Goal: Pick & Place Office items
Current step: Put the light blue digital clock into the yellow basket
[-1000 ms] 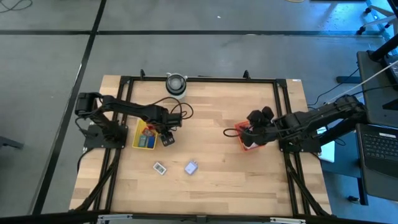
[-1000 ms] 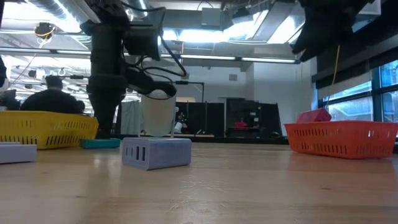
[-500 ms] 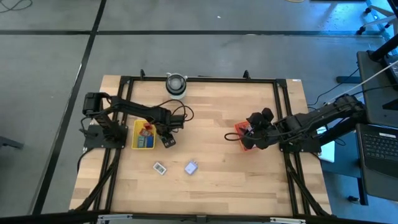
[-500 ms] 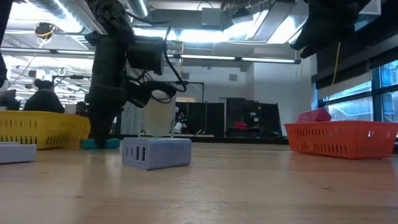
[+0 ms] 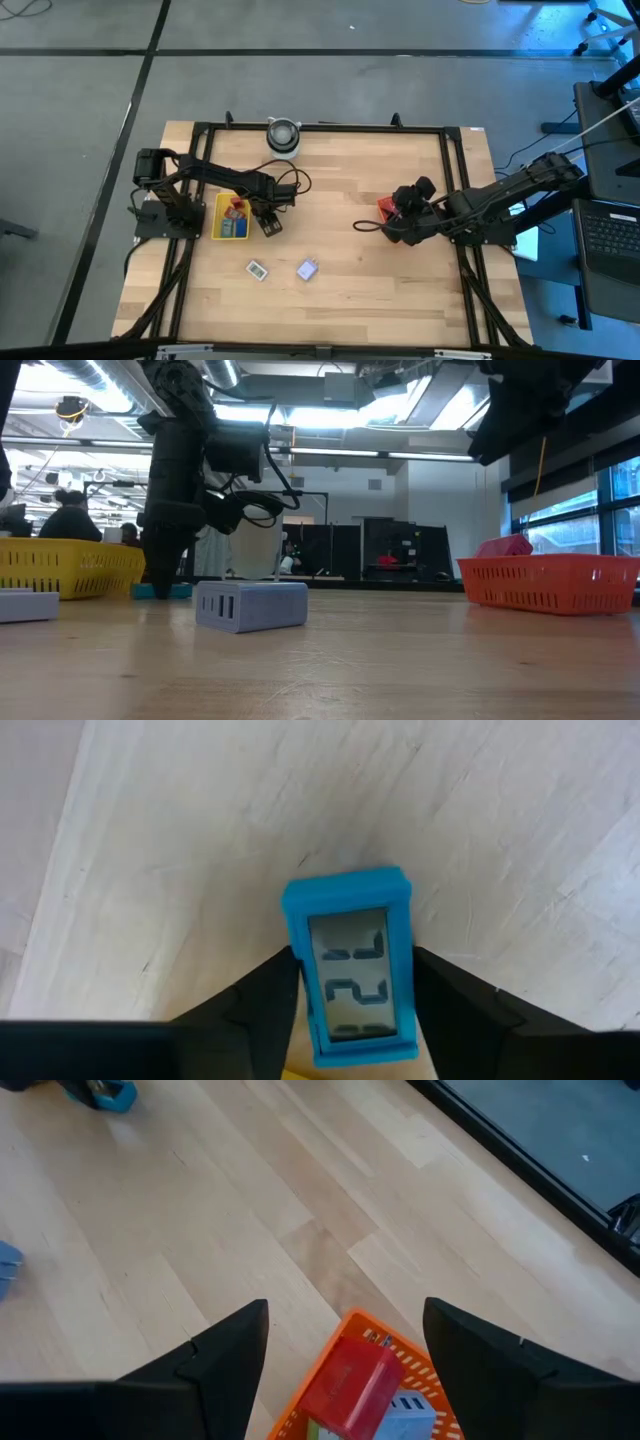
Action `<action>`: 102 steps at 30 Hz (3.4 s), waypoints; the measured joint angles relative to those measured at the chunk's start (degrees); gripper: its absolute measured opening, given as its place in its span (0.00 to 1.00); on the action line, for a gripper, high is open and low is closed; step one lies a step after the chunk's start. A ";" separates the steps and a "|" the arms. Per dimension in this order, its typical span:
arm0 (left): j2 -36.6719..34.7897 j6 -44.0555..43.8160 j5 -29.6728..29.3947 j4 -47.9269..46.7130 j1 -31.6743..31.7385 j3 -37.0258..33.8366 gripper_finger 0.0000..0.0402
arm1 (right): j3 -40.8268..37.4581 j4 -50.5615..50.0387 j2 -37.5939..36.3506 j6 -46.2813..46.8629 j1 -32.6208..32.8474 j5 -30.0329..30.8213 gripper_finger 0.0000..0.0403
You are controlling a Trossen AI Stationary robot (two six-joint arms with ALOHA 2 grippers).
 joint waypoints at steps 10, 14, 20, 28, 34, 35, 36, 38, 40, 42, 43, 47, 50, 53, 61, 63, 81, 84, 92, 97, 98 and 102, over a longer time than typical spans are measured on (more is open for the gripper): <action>-0.42 0.63 0.40 -0.18 -0.03 0.00 0.37 | 0.00 0.39 0.42 0.03 0.00 -0.02 0.67; -1.15 0.66 0.90 -0.03 -0.06 -0.03 0.37 | 0.00 0.73 0.42 0.02 0.00 -0.01 0.67; -1.51 1.44 0.67 -0.15 -0.06 2.85 0.35 | 0.00 1.13 0.42 -0.44 0.00 -0.02 0.67; -2.65 5.61 -1.81 -1.36 0.98 10.30 0.35 | 0.00 1.68 0.42 -1.53 0.02 -1.09 0.67; -13.67 7.64 -11.66 0.73 1.52 12.03 0.35 | 0.00 1.71 0.42 -1.48 0.02 -1.14 0.67; -16.73 6.97 -13.70 1.30 1.41 11.76 0.35 | 0.00 1.74 0.42 -1.49 0.01 -1.18 0.67; -19.90 6.24 -15.40 1.56 1.30 11.35 0.35 | 0.00 1.73 0.42 -1.49 0.01 -1.27 0.67; -27.14 4.29 -18.23 3.68 0.59 9.39 0.35 | 0.00 1.75 0.42 -1.54 0.00 -1.29 0.67; -34.24 1.66 -18.54 5.59 -0.41 6.91 0.35 | 0.00 1.79 0.42 -1.94 0.00 -1.29 0.67; -40.66 -1.99 -18.82 5.43 -1.82 3.83 0.35 | 0.00 2.04 0.42 -1.97 0.02 -1.29 0.67; -43.36 -4.78 -19.40 4.95 -2.71 2.06 0.35 | 0.00 2.15 0.42 -1.97 0.02 -1.29 0.67; -51.62 -14.58 -19.85 3.91 -7.81 -5.71 0.35 | 0.00 2.32 0.42 -1.96 0.00 -1.73 0.67; -54.84 -19.57 -22.02 3.36 -12.89 -10.78 0.35 | 0.00 2.61 0.42 -1.73 0.01 -2.07 0.67; -56.59 -22.22 -24.49 3.05 -18.17 -13.55 0.35 | 0.00 3.19 0.42 -1.31 0.00 -2.14 0.67; -55.99 -34.54 -26.95 -10.14 -27.00 -13.78 0.35 | -0.02 6.28 0.40 -1.30 0.02 -2.60 0.67; -54.97 -38.28 -26.80 -13.62 -27.81 -13.79 0.35 | -0.02 6.78 0.40 -1.29 0.00 -2.66 0.67; -39.13 -40.94 -19.20 -17.26 -25.37 -13.79 0.35 | -0.02 7.96 0.40 -2.36 0.02 -4.09 0.67; -37.92 -41.19 -18.70 -17.26 -25.37 -13.79 0.35 | -0.02 8.09 0.40 -2.39 0.00 -4.10 0.67; -33.83 -40.37 -17.39 -17.26 -25.37 -13.79 0.35 | -0.02 8.13 0.40 -2.60 0.01 -4.10 0.67; -31.03 -39.42 -16.26 -17.13 -25.37 -13.79 0.35 | -0.02 8.15 0.40 -2.60 0.02 -4.55 0.67; -30.50 -39.37 -16.16 -17.03 -25.37 -13.79 0.35 | -0.02 8.15 0.40 -2.62 0.02 -4.53 0.67; -28.93 -38.84 -15.77 -16.97 -25.37 -13.79 0.35 | -0.02 8.30 0.40 -2.62 0.01 -4.55 0.67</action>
